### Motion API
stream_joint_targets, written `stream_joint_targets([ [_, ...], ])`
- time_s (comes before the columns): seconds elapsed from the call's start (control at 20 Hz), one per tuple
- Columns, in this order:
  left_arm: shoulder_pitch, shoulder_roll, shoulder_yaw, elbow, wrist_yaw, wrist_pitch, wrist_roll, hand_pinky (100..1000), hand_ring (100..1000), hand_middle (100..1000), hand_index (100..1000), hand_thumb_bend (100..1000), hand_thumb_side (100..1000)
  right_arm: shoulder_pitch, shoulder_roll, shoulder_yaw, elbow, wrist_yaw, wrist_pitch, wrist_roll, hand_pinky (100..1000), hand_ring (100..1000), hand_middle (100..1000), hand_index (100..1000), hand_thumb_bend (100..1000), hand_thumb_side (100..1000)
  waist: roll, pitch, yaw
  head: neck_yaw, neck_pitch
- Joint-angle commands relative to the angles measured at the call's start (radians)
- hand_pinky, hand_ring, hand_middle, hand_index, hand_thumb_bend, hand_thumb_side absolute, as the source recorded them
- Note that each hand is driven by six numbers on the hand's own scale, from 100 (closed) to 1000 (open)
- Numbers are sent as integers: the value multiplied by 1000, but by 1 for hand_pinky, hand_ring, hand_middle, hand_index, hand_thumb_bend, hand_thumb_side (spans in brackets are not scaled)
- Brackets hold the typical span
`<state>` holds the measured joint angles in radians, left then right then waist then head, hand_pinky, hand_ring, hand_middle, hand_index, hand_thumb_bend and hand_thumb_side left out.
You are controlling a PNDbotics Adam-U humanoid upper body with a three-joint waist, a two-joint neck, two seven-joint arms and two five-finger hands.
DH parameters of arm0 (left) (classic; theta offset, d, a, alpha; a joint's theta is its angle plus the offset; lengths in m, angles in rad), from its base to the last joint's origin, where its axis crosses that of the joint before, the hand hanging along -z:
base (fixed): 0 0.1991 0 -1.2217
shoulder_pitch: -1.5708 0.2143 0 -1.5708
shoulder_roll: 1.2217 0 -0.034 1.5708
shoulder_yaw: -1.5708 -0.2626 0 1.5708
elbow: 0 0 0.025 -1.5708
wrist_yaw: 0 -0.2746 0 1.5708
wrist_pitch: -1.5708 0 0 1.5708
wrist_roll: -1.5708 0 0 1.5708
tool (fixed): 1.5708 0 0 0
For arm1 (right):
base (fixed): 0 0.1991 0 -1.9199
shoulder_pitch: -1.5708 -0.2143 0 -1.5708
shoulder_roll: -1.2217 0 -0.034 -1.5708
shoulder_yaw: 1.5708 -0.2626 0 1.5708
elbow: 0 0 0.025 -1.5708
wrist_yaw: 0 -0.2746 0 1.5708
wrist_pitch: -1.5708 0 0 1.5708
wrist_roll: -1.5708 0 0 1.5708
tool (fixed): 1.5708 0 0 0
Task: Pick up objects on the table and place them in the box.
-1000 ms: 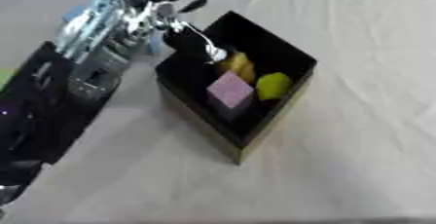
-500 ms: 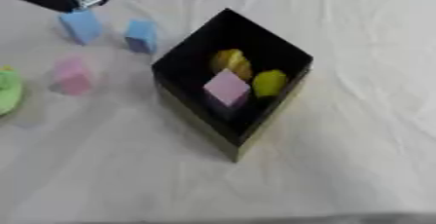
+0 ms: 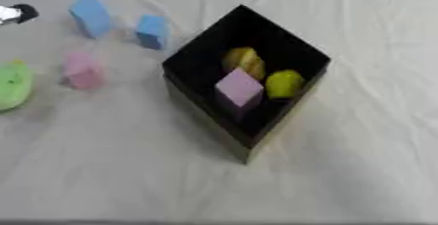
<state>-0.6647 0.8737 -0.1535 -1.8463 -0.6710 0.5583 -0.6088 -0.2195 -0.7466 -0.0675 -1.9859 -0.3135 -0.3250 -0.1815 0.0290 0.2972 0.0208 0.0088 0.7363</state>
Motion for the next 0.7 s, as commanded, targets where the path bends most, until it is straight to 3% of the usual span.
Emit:
stream_joint_targets([
  [0.05,23,76,22,20,13,18,-18,910,899,862,914,597,306,-6,-27,-13,-14,7,-2,-3,870,826,581,773,100,543,-14,0,-1,9,-15],
  [0.1,41,86,24,28,18,20,-21,910,900,863,915,604,267,-5,-26,-13,-14,8,-1,-3,870,826,581,773,100,545,-13,0,-2,10,-16],
  [0.15,57,93,26,34,24,22,-21,910,900,863,915,606,311,-5,-24,-13,-14,8,-1,-3,870,826,581,773,100,544,-13,1,-3,11,-17],
  [0.45,143,119,37,101,69,44,-4,910,901,863,915,635,326,-2,-19,-15,-14,9,1,-7,870,826,581,773,100,545,-10,2,-9,16,-25],
  [0.7,170,116,31,162,112,47,17,910,902,865,917,645,344,-4,-14,-15,-14,7,2,-8,870,826,581,773,100,546,-12,3,-12,17,-29],
])
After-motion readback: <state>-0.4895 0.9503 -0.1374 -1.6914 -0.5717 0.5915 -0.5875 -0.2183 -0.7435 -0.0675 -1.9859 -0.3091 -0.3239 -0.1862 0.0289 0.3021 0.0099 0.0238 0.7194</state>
